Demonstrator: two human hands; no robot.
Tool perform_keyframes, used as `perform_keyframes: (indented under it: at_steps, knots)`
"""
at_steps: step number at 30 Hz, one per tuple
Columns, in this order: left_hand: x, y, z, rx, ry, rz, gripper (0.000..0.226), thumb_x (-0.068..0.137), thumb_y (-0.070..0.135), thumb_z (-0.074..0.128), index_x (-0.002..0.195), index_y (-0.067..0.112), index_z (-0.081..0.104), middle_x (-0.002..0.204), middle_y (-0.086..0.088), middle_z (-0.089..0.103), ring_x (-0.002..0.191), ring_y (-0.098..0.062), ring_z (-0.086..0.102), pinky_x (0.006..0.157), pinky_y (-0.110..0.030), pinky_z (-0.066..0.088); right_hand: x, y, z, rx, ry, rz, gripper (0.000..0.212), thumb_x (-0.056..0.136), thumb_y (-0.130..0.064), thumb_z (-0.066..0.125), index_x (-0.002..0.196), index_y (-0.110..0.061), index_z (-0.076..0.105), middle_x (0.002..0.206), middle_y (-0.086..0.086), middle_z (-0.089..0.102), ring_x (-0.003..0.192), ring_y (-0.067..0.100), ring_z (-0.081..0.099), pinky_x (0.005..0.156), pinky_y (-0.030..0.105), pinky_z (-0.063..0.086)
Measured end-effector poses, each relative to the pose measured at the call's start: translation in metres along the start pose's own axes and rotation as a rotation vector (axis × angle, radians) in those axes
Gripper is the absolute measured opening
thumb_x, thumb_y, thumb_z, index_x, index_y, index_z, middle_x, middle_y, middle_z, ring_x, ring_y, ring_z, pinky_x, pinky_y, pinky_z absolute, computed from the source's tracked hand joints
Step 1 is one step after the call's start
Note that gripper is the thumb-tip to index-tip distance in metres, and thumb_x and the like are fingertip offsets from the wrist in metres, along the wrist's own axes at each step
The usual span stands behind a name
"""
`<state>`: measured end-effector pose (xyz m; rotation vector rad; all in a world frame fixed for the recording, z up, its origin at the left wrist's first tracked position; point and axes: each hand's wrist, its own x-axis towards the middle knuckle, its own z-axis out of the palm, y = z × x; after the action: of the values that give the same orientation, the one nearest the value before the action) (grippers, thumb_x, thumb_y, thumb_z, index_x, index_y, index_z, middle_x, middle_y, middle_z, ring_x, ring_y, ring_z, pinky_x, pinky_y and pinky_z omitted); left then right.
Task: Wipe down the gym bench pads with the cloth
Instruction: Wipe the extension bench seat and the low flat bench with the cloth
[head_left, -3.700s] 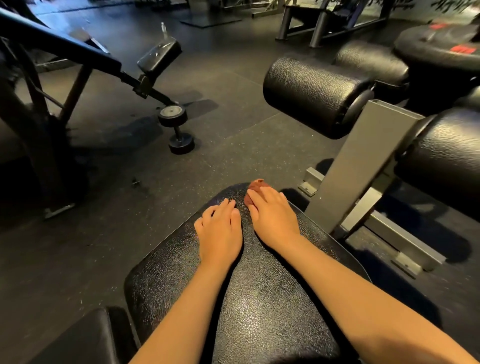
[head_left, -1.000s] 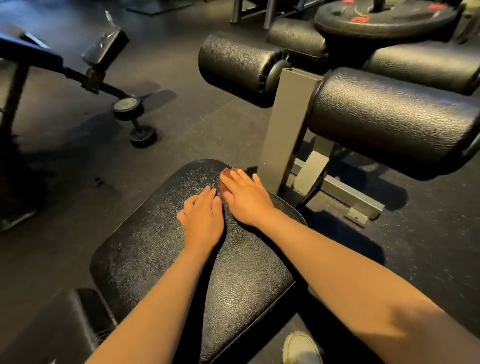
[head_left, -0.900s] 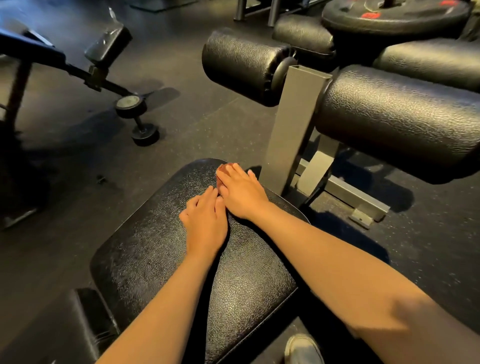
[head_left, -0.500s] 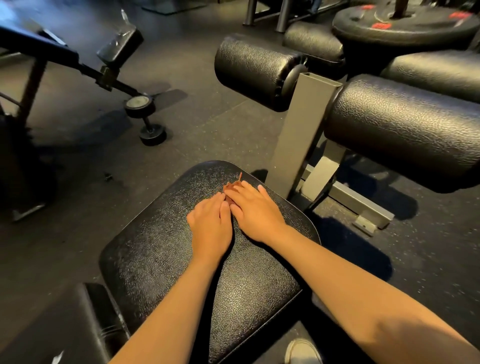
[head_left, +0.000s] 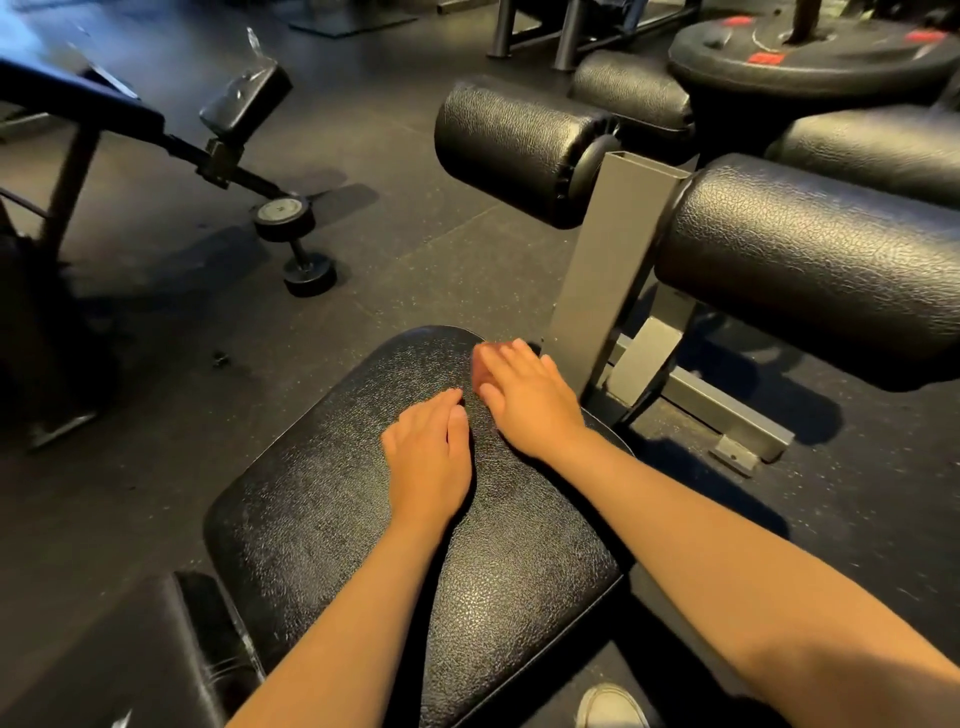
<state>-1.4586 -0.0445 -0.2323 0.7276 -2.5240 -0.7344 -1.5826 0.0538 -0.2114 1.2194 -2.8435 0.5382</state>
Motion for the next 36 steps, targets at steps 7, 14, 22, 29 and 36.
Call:
perform_keyframes:
  at_steps: [7, 14, 22, 29, 36]
  knots:
    - [-0.014, 0.021, 0.008, 0.05, -0.09, 0.094, 0.043, 0.107, 0.038, 0.029, 0.139, 0.03, 0.056, 0.141, 0.013, 0.056, 0.131, -0.013, 0.043, 0.106, -0.034, 0.023, -0.031, 0.014, -0.008, 0.056, -0.004, 0.194, 0.056, 0.101, -0.051, 0.037, 0.153, -0.031, 0.028, 0.133, 0.009, 0.055, 0.122, 0.03, 0.051, 0.101, 0.044, 0.043]
    - [-0.053, 0.049, 0.017, 0.003, -0.105, 0.08, 0.041, 0.107, 0.038, 0.031, 0.137, 0.031, 0.058, 0.142, 0.016, 0.054, 0.131, -0.009, 0.04, 0.11, -0.035, 0.021, -0.087, 0.025, -0.02, 0.017, 0.044, 0.328, 0.054, 0.1, -0.053, 0.036, 0.148, -0.027, 0.033, 0.126, 0.01, 0.057, 0.113, 0.03, 0.055, 0.093, 0.044, 0.047]
    - [-0.064, 0.059, 0.021, 0.011, -0.092, 0.085, 0.039, 0.107, 0.036, 0.03, 0.137, 0.034, 0.054, 0.138, 0.017, 0.056, 0.127, -0.01, 0.041, 0.109, -0.038, 0.026, -0.077, 0.022, -0.017, 0.09, -0.013, 0.243, 0.056, 0.105, -0.039, 0.034, 0.158, -0.031, 0.018, 0.168, 0.006, -0.001, 0.154, 0.024, -0.001, 0.124, 0.045, 0.009]
    - [-0.065, 0.056, 0.021, 0.036, -0.109, 0.123, 0.042, 0.107, 0.036, 0.027, 0.138, 0.03, 0.055, 0.138, 0.015, 0.057, 0.128, -0.011, 0.042, 0.11, -0.037, 0.025, -0.085, 0.029, -0.015, 0.058, 0.042, 0.243, 0.043, 0.103, -0.042, 0.04, 0.146, -0.038, 0.041, 0.147, 0.005, 0.041, 0.128, 0.028, 0.046, 0.112, 0.046, 0.032]
    - [-0.089, 0.061, 0.019, 0.043, -0.153, 0.22, 0.056, 0.102, 0.044, 0.02, 0.139, 0.025, 0.058, 0.145, 0.01, 0.055, 0.133, -0.016, 0.041, 0.11, -0.039, 0.025, -0.141, 0.032, -0.014, 0.135, 0.112, 0.407, 0.042, 0.1, -0.045, 0.043, 0.142, -0.039, 0.043, 0.141, 0.006, 0.04, 0.118, 0.03, 0.051, 0.093, 0.043, 0.052]
